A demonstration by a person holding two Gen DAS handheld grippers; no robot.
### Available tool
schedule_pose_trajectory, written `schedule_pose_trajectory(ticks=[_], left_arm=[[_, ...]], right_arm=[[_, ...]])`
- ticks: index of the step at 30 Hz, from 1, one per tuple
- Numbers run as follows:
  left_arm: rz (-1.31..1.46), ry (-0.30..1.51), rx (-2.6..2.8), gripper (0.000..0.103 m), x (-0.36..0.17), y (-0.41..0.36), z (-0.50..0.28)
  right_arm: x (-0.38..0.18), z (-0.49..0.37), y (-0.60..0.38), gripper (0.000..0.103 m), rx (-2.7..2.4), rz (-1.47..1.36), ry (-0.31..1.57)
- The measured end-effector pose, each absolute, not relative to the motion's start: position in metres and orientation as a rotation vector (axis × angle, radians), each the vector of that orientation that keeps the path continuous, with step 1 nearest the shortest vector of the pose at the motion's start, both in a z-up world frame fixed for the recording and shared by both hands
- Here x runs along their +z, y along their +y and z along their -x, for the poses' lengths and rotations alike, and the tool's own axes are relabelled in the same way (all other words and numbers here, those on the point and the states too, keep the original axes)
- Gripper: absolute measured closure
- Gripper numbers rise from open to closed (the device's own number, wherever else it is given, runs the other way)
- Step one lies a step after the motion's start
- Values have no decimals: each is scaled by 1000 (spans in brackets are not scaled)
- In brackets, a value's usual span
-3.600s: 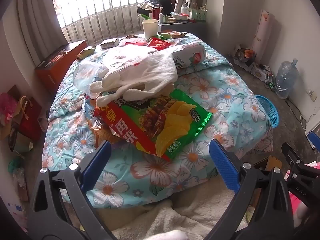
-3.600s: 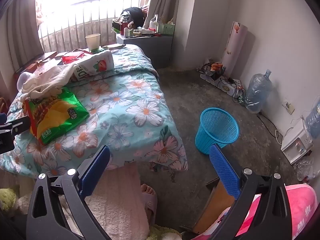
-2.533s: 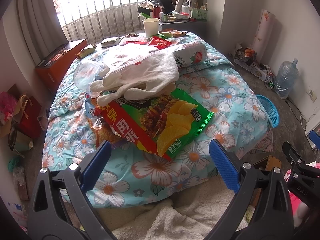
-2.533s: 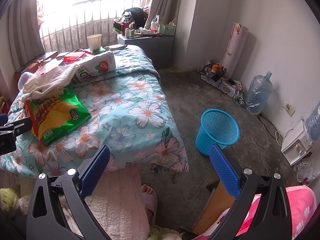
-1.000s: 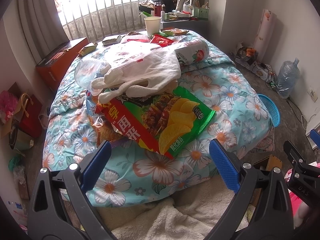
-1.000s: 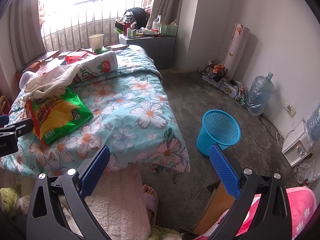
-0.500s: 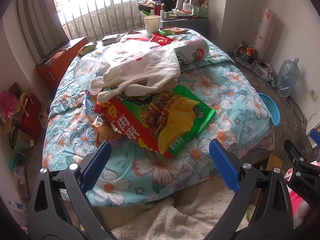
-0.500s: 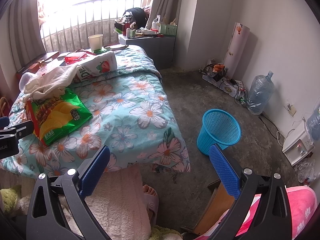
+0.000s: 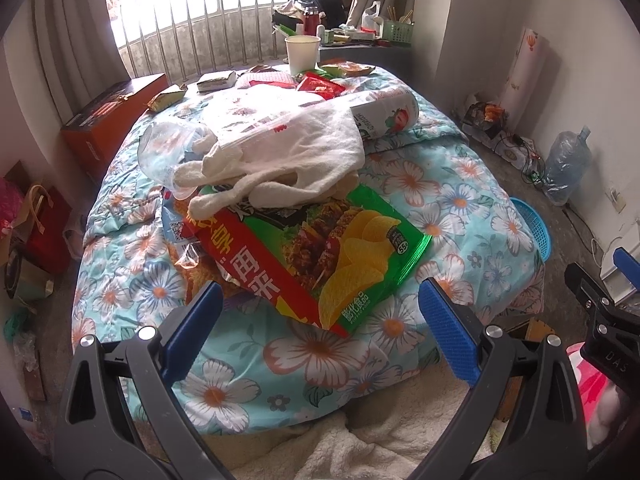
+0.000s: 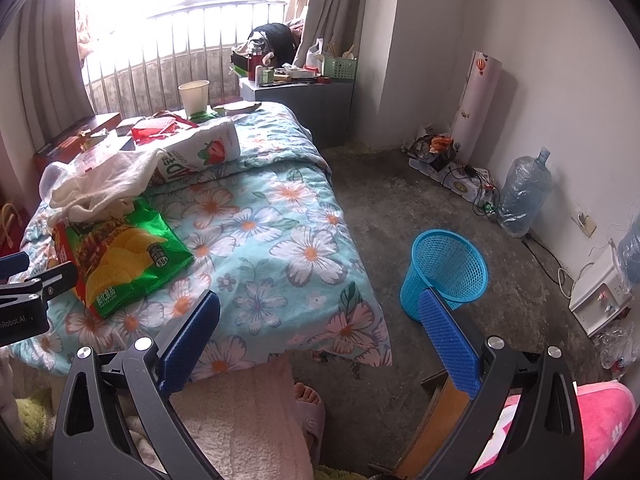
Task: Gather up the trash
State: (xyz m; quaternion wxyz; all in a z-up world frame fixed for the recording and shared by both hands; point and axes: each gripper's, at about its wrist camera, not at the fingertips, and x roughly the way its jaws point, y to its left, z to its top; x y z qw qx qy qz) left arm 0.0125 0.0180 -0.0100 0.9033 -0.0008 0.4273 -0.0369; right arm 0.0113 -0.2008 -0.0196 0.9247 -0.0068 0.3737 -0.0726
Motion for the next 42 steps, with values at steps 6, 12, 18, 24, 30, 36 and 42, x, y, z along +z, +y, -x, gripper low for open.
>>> schedule_pose_trajectory(ticks=[6, 12, 18, 24, 30, 36, 42], left_arm=[[110, 716, -121, 9, 8, 54, -19], [194, 582, -133, 9, 15, 100, -28], [259, 530, -71, 9, 18, 147, -45], [358, 579, -43, 9, 11, 192, -85], [419, 664, -95, 9, -11, 202, -123], [462, 691, -113, 15, -25, 205, -136], [483, 720, -134, 32, -33, 207, -141]], right_arm=[[-9, -35, -186, 6, -50, -37, 670], [-6, -60, -160, 6, 73, -25, 641], [-8, -87, -138, 6, 181, -53, 677], [-15, -105, -126, 6, 278, -127, 725], [-27, -131, -121, 11, 382, -285, 823], [-44, -157, -112, 23, 453, -405, 898], [-52, -175, -104, 33, 478, -440, 935]])
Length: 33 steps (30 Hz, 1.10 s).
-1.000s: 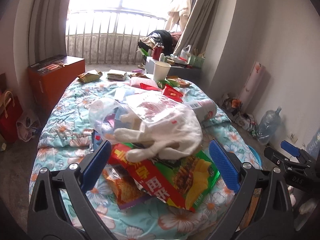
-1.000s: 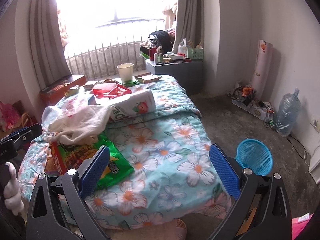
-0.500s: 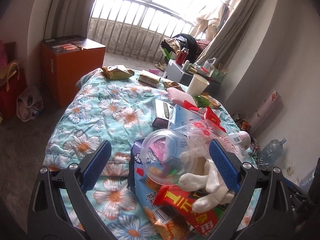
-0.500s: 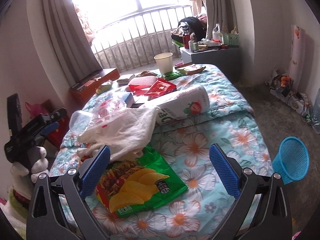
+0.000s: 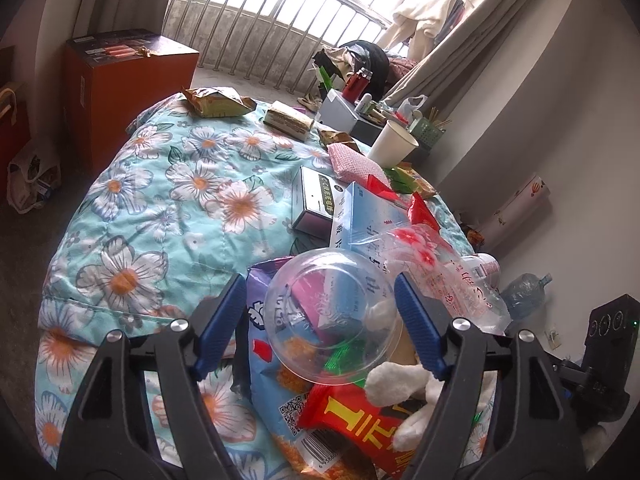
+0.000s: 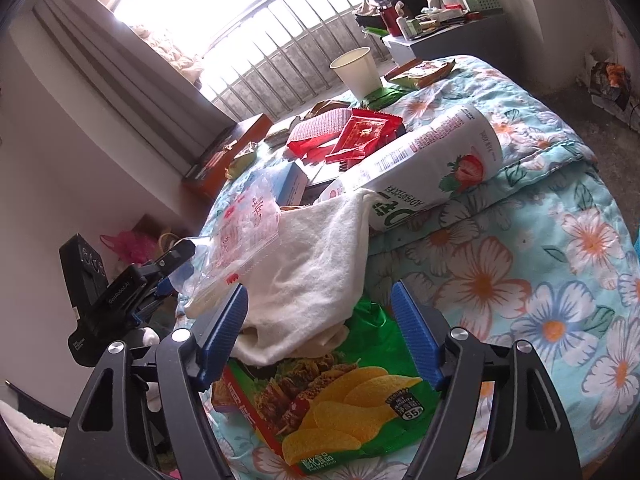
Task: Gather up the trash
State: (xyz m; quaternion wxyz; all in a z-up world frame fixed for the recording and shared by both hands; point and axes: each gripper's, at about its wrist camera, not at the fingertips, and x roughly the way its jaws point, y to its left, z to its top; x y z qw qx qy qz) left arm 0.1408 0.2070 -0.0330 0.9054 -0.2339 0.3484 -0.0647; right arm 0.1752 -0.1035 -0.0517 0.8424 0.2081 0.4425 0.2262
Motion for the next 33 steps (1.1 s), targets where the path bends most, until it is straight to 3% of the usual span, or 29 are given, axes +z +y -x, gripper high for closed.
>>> schedule_pose_trajectory(ticks=[3, 13, 17, 33], left_arm=[[484, 708, -136, 41, -31, 208, -140], [455, 650, -120, 42, -20, 214, -130], [445, 621, -109, 42, -11, 216, -125], [403, 566, -96, 42, 18, 210, -105]], right_arm=[[-59, -184, -105, 42, 487, -479, 965], [-55, -184, -106, 94, 538, -512, 961], [-51, -181, -112, 98, 541, -523, 923], [31, -139, -155, 99, 612, -528, 600]])
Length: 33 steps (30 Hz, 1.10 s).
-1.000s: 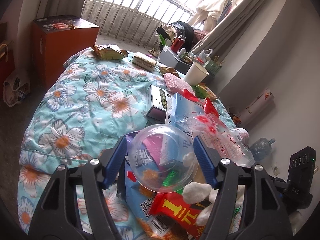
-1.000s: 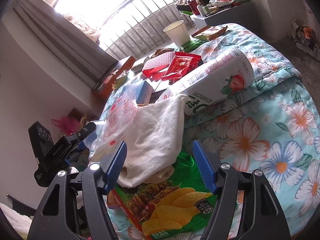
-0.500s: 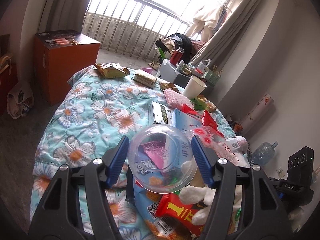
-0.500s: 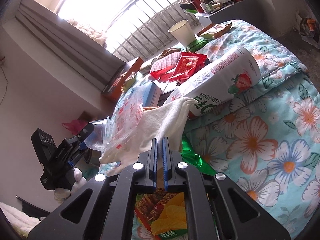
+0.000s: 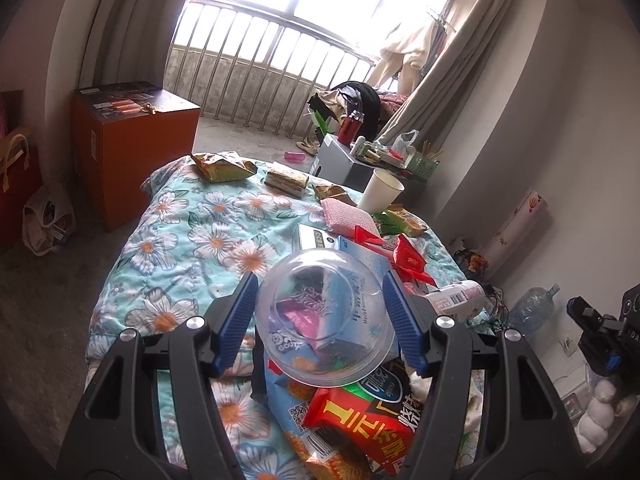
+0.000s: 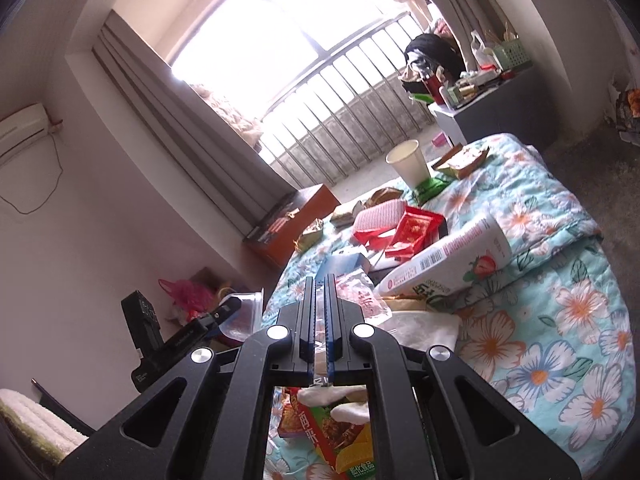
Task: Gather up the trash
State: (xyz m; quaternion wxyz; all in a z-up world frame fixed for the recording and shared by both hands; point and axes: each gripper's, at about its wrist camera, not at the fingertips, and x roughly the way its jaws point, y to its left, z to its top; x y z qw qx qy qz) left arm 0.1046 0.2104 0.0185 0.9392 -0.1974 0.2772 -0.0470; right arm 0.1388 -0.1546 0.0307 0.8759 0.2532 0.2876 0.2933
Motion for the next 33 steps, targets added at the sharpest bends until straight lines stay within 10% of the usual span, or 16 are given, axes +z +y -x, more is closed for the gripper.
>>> schedule_pose_trajectory(ticks=[9, 13, 33], left_arm=[[381, 552, -111, 42, 31, 197, -98], [387, 566, -113, 42, 30, 194, -98], [422, 582, -98, 42, 14, 210, -98]], right_arm=[[13, -134, -167, 96, 547, -525, 692], [-7, -143, -152, 57, 582, -553, 791], [-109, -224, -126, 64, 627, -1054, 1134]])
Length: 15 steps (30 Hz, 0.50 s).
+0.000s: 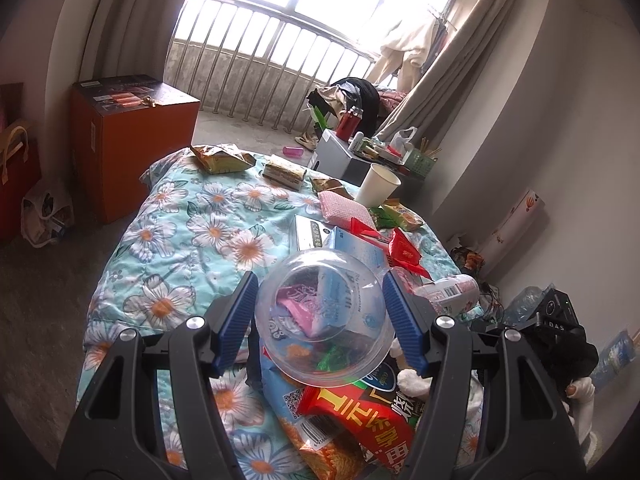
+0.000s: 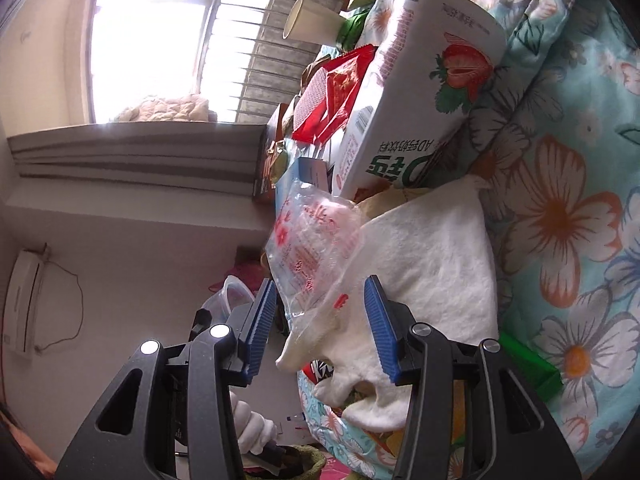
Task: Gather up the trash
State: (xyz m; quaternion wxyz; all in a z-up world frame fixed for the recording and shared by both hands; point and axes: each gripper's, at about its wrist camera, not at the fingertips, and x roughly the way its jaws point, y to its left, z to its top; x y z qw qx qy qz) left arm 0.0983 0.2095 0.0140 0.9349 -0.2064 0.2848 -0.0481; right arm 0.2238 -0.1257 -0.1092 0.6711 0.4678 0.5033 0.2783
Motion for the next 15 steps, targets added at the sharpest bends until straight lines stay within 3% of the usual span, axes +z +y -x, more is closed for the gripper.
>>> schedule_pose_trajectory(ticks=[2, 15], left_arm=[[424, 585, -95, 42, 12, 211, -98], [417, 588, -104, 42, 10, 208, -98]], right_arm=[[-112, -224, -125, 68, 624, -1070, 1135], [-128, -239, -123, 65, 618, -1172, 1150]])
